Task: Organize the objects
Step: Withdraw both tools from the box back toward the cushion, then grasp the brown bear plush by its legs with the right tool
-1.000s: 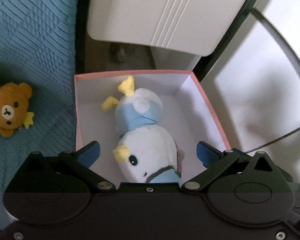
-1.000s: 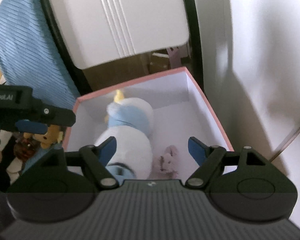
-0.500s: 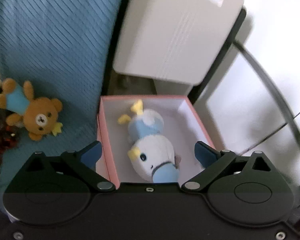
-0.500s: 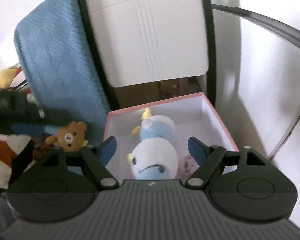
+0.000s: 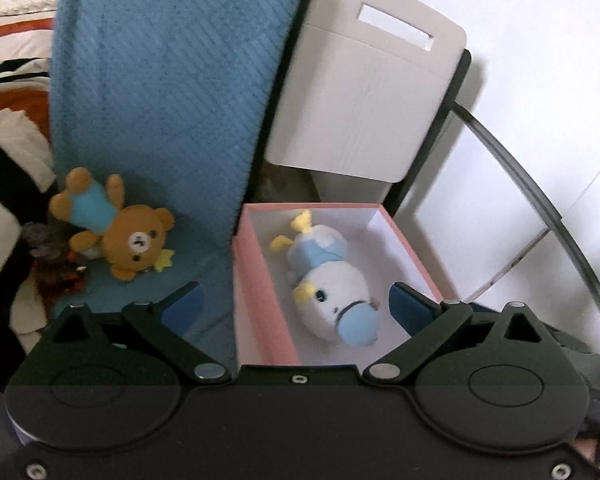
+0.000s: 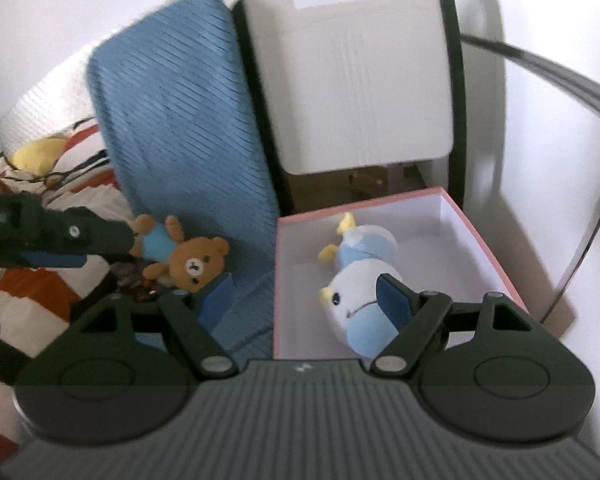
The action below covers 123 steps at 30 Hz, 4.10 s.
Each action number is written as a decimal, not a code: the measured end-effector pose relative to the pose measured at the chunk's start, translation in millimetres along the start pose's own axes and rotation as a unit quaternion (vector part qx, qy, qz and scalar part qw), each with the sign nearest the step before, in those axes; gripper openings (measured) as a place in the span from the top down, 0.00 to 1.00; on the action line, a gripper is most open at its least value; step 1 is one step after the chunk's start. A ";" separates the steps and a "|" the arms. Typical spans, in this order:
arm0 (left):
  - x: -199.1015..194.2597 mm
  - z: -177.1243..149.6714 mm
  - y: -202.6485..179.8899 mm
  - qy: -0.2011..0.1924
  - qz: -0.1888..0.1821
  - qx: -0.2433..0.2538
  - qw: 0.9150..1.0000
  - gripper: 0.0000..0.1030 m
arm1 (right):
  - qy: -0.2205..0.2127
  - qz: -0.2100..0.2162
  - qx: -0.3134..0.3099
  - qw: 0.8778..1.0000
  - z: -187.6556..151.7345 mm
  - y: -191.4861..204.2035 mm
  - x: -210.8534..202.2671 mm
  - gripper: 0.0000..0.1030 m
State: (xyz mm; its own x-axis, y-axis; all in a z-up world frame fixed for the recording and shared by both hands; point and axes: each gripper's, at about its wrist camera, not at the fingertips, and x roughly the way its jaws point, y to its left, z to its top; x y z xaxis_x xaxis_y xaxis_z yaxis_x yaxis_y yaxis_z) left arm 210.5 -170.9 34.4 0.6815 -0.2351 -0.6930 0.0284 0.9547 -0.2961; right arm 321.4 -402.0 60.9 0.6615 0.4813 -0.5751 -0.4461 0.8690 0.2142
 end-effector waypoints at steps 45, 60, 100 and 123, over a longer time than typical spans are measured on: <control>-113.1 -105.2 133.4 -0.108 0.105 -0.063 0.987 0.04 | -0.010 0.097 -0.070 0.993 -60.8 126.9 -27.7 0.22; -58.9 -113.9 173.3 -0.101 0.131 -0.091 0.982 0.04 | 0.019 0.082 -0.088 0.993 -67.8 125.1 17.4 0.22; 113.0 -95.5 265.9 -0.101 0.186 -0.104 0.972 0.00 | 0.042 0.082 -0.169 0.981 -11.8 151.0 181.7 0.23; 194.1 -76.3 308.4 -0.006 0.192 -0.115 0.975 0.00 | 0.140 0.106 -0.320 0.931 0.2 237.6 355.9 0.23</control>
State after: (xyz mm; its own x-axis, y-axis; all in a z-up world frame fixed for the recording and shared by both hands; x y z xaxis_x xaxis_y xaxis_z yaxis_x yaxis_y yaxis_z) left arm 295.8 64.0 -241.5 0.6186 0.1358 -0.7739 -0.3940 0.9058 -0.1560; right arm 451.0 -24.2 -92.8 0.3752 0.5078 -0.7755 -0.8759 0.4680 -0.1173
